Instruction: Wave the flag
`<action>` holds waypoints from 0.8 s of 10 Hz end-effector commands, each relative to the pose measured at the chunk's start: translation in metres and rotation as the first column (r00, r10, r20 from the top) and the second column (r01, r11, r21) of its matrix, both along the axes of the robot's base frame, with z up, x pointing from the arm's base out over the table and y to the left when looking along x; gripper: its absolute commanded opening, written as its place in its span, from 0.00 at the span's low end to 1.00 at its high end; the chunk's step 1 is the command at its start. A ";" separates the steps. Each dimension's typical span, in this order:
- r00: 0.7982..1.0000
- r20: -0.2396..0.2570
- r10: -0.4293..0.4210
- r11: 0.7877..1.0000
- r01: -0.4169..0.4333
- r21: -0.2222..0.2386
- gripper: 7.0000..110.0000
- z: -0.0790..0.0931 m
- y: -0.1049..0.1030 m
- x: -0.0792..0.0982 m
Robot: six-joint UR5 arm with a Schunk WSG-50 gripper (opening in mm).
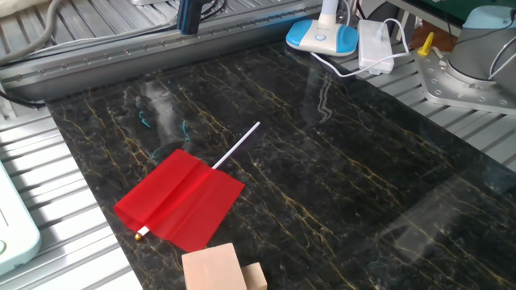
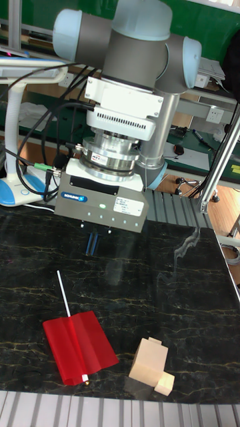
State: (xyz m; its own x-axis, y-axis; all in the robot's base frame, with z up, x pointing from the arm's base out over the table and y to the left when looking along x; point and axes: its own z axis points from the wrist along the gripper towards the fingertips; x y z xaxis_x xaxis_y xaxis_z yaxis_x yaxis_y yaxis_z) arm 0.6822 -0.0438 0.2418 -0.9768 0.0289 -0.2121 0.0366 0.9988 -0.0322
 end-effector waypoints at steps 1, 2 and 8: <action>0.998 -0.039 -0.051 0.997 0.053 0.052 0.00 -0.001 0.025 0.002; 0.997 -0.042 -0.063 0.997 0.065 0.051 0.00 -0.005 0.029 0.004; 1.000 -0.013 -0.021 0.999 0.021 0.049 0.00 -0.002 0.026 0.009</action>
State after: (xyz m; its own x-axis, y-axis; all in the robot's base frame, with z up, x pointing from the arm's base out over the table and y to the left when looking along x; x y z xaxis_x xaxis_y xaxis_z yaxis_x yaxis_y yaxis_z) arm 0.6884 -0.0210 0.2370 -0.9799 0.0707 -0.1867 0.0719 0.9974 0.0004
